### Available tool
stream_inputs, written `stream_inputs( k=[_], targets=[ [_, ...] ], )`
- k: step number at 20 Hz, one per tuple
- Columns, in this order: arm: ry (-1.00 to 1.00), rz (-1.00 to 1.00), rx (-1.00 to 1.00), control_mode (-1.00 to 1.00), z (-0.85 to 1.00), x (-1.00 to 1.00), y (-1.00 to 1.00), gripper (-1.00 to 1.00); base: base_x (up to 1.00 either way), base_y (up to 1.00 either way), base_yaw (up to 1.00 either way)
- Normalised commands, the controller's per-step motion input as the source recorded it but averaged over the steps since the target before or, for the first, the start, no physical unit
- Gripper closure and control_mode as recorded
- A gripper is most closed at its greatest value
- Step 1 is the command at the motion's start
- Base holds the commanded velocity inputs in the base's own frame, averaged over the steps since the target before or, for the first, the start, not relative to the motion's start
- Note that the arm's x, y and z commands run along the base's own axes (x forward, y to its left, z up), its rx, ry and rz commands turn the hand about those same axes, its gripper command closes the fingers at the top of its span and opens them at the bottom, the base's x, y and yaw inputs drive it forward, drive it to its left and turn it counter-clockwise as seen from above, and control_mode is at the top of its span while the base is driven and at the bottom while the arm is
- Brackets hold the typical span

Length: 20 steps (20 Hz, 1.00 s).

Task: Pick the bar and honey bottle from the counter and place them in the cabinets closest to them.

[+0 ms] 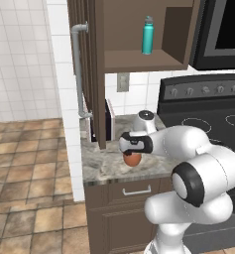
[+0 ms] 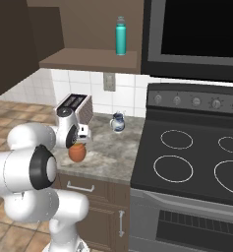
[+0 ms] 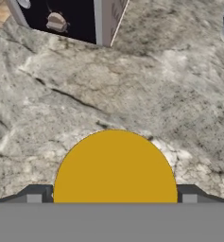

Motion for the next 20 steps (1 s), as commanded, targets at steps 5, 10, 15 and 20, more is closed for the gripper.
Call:
stream_inputs(
  k=[5,10,15,20],
  targets=[
    [0.00,0.00,0.00,-1.00,0.00,0.00,0.00,1.00,0.00,0.00,0.00],
    [0.01,0.00,0.00,-1.00,0.06,0.00,0.01,1.00,0.00,0.00,0.00],
    [0.04,-0.03,0.00,-1.00,0.37,0.00,0.02,1.00,0.00,0.00,0.00],
    [0.06,-0.06,-0.01,-1.00,0.53,-0.03,0.00,1.00,0.00,0.00,0.00]
  ],
)
